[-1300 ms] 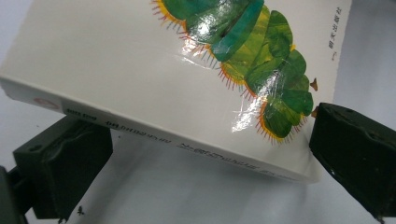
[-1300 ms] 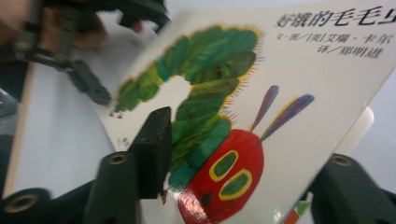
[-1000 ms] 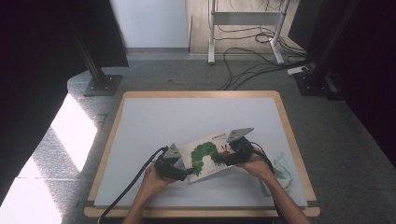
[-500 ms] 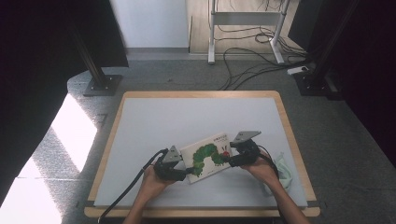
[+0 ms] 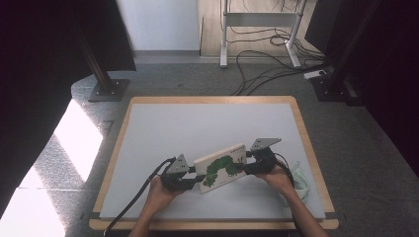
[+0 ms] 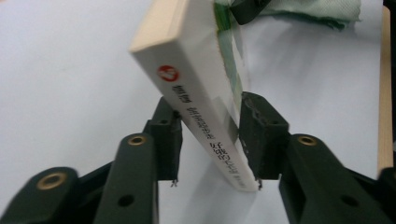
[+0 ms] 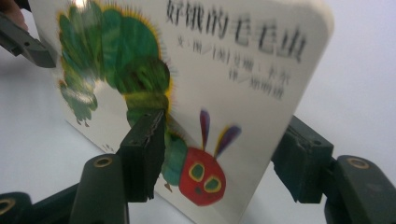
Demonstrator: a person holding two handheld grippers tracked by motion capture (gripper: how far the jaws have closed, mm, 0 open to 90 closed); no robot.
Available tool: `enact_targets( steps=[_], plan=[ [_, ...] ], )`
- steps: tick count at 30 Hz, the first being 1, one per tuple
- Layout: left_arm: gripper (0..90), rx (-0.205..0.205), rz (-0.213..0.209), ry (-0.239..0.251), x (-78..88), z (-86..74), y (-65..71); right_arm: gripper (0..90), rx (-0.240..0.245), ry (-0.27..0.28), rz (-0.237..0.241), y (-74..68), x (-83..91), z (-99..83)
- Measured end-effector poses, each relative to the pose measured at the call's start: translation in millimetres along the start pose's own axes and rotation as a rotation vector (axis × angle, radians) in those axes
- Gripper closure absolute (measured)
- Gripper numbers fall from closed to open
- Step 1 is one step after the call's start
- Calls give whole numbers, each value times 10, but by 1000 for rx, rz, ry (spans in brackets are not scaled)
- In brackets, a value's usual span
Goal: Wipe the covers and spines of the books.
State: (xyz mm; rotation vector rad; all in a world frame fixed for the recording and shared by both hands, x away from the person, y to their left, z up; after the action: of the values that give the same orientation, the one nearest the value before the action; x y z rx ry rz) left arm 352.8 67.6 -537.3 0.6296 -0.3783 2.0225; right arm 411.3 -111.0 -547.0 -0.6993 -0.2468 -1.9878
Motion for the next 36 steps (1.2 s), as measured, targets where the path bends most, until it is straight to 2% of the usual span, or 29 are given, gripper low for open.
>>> enact_targets(
  steps=[1, 3, 7, 9, 17, 21, 29, 36],
  plan=[
    [664, -1, 16, 10, 15, 20, -23, 393, 12, 2, -11, 1, 6, 12],
    [710, -45, 79, 3, 31, 38, -95, 444, 37, 23, -41, 16, 25, 53],
    [711, -96, 128, -8, 28, 47, -165, 437, 70, 31, -85, 56, -16, 128],
    [711, -104, 141, -9, 34, 52, -198, 426, 76, 37, -97, 76, -51, 163],
    [703, -50, 126, -3, 21, 37, -266, 414, 53, 43, -99, 107, -122, 183],
    [694, -52, 141, 10, 5, 28, -291, 413, 46, 43, -108, 121, -138, 189],
    [696, 6, 104, 30, -8, 23, -363, 398, 40, 26, -133, 150, -149, 182],
    [699, 17, 90, 37, -12, 21, -376, 386, 29, 23, -130, 162, -109, 136]
  ],
)
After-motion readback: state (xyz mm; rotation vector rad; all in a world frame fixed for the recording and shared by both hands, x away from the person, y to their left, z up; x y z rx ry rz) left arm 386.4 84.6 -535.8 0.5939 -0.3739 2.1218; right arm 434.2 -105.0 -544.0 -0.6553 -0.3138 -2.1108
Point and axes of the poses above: each handheld gripper's, and its own axes: x roughly backward along the jaws, z roughly out of its top, y roughly to its right, the point moved 10 cm from there along -x, roughly forward along the jaws, and after that the axes turned 2 degrees about z, right-handed, at the moved point
